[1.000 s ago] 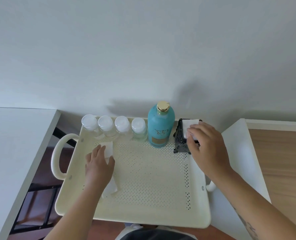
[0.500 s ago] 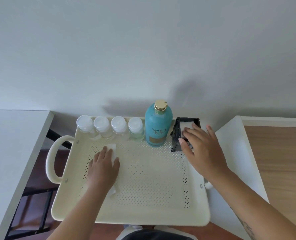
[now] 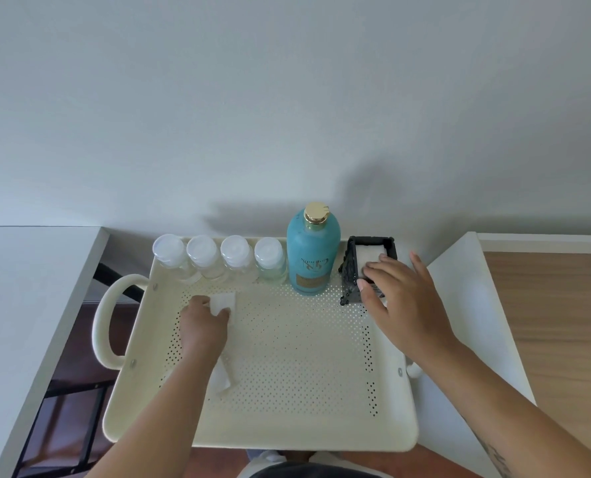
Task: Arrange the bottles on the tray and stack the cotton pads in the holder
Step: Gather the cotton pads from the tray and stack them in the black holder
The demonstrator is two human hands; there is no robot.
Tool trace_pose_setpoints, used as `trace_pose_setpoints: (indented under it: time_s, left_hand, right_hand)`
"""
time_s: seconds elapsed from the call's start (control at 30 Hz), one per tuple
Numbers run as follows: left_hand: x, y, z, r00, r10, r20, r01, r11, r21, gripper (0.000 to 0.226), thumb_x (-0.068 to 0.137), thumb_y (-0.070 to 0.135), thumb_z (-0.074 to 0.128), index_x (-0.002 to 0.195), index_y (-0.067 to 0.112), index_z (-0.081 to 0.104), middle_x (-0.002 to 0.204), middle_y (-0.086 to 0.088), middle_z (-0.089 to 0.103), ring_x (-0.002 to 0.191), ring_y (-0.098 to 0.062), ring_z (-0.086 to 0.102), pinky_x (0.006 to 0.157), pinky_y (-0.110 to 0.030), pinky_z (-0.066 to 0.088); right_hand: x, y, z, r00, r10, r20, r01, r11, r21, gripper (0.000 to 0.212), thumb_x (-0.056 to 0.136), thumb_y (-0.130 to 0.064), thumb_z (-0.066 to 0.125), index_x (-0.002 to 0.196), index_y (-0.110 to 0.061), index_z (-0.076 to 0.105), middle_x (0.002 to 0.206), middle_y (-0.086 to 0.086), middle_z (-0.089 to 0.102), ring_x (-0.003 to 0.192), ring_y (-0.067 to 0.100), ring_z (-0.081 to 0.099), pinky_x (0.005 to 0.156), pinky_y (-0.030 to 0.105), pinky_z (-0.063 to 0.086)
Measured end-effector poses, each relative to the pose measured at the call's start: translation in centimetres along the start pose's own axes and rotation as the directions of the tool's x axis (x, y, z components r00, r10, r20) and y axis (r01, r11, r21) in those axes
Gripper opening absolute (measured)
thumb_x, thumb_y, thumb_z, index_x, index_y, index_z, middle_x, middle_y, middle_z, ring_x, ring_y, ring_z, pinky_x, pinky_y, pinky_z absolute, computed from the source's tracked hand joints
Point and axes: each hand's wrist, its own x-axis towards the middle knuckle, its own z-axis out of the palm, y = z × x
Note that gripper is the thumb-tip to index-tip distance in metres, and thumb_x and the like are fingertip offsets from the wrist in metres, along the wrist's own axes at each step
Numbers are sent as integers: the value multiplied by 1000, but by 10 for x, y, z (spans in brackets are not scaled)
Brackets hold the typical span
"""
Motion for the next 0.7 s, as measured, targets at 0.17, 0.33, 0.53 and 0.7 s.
trace_pose_setpoints:
  time_s: [0.17,0.33,0.53,0.7]
  left_hand:
    - [-2,5,-5,998,-28,58,35,993,-117,22,84,17,68,104,16,58,101,-3,60,72,-12,52,56,-26,36]
    - [-24,15,-10,983,4,184,50,956,-289,13,85,15,68,92,16,58,95,-9,65,73,-20,59,66,-36,54]
    - [-69,27,-10,904,183,387,41,864,-503,23,83,12,74,101,12,61,99,-9,71,82,-18,69,73,-32,58]
    - [-97,40,-5,812,271,516,108,800,-590,23,80,17,78,100,14,68,102,-13,73,88,-19,70,73,-28,53]
  right_hand:
    - [0,0,-1,1000,4,-26,-2,998,58,28,95,-34,47,106,-19,68,111,-6,69,118,16,57,117,39,15]
    - [0,-4,-7,988,14,-156,9,988,152,20,91,-25,58,103,-14,71,109,1,67,108,24,60,108,47,34]
    - [-18,-27,-24,940,47,-338,57,956,289,16,89,-23,59,93,-12,70,92,-2,64,89,18,57,84,24,40]
    - [-38,-59,-21,950,287,123,-292,675,678,11,85,-28,70,95,-29,66,86,-13,63,79,9,54,70,16,42]
